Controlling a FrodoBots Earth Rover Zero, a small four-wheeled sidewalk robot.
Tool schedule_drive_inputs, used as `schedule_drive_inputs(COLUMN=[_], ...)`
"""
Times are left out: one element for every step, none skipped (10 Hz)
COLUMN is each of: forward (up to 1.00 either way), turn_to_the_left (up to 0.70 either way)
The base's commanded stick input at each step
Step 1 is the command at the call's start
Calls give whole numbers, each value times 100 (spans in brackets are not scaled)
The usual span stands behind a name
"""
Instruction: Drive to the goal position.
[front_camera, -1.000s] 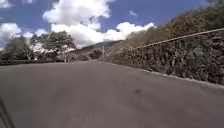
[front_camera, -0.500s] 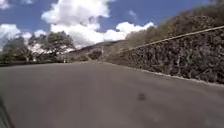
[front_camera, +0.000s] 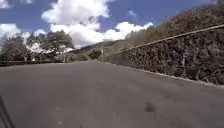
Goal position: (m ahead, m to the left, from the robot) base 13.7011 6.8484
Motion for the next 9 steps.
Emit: schedule_drive_inputs(forward=[70,70,70,70,70,70,70,70,70], turn_to_the_left=[0,0,0,0,0,0,0,0,0])
